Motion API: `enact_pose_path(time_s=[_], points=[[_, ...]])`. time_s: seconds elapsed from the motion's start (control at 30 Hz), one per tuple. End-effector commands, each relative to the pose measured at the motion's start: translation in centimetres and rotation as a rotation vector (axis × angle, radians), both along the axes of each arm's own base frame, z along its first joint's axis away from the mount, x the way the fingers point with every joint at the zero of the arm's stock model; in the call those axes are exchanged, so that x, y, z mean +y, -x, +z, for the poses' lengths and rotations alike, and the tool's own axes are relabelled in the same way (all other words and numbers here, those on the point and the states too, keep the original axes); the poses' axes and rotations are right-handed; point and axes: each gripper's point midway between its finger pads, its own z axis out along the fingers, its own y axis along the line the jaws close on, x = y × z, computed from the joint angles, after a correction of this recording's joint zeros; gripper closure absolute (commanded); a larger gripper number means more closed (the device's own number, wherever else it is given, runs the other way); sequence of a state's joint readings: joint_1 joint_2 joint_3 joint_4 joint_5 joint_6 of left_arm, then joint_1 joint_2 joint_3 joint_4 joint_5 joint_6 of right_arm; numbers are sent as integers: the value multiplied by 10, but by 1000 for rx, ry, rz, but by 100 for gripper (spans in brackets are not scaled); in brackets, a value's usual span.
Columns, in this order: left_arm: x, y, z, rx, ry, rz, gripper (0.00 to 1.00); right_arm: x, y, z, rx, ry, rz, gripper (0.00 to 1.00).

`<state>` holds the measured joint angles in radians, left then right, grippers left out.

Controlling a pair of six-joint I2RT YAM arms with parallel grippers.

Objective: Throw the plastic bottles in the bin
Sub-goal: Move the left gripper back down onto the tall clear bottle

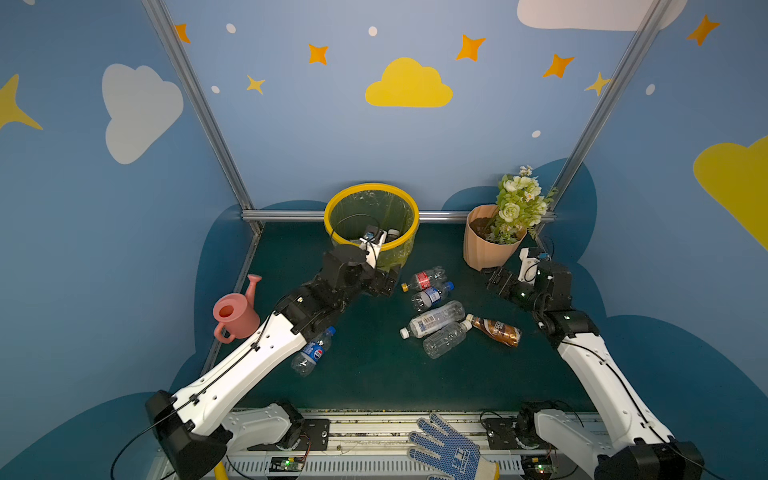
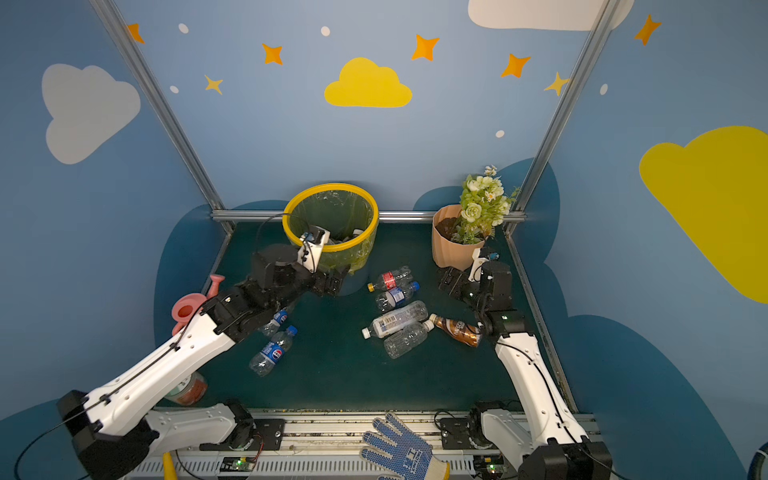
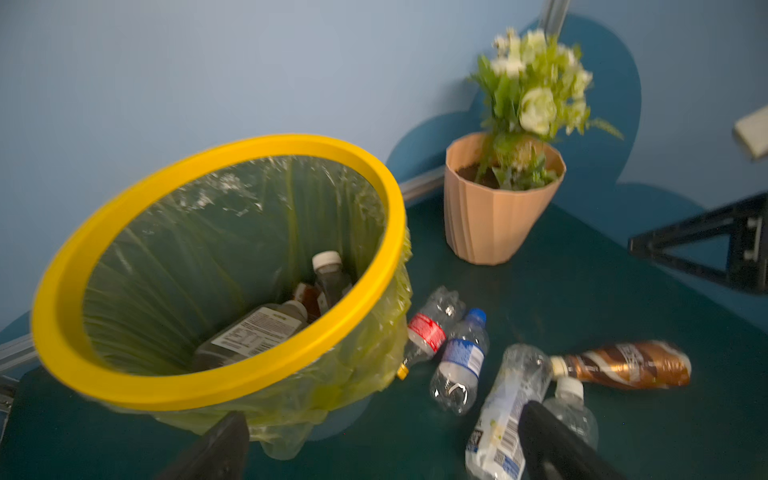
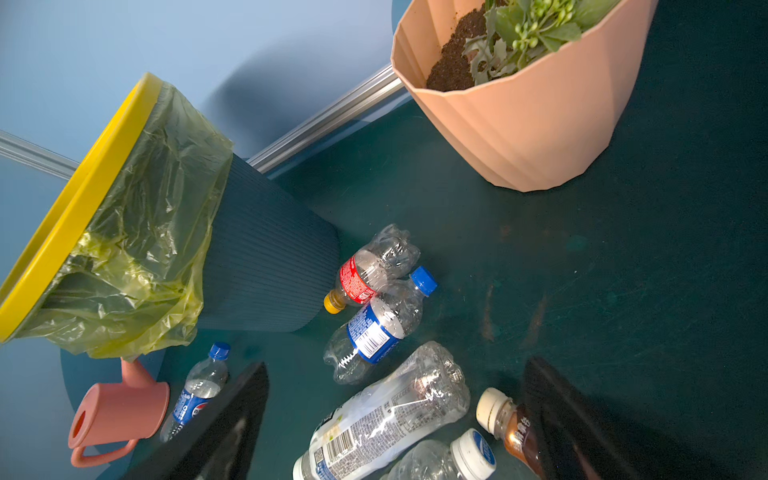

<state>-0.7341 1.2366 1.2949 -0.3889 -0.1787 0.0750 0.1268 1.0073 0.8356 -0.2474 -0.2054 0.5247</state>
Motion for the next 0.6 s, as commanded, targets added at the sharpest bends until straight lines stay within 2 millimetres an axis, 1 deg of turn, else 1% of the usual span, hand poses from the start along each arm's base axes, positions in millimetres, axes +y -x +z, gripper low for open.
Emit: enact_pose_path(time_s=[0.0,0.1,0.27,0.43,0.57], points=[[-20,12,-35,131,-141,-109,0,-10,-1,6,-13,37,-40,6],[-33,16,-55,224,-235,-176,0,-16,1,5,-14,67,-56,6],[-51,20,-81,305,-372,-257,0,-29,4,0,-3,88,-93,6],[-74,18,-102,370,-423,-312,1,-43,7,-8,22,72,-128,6],[-95,19,-127,449,-479,-368,4,-53,11,-12,31,48,-152,6]])
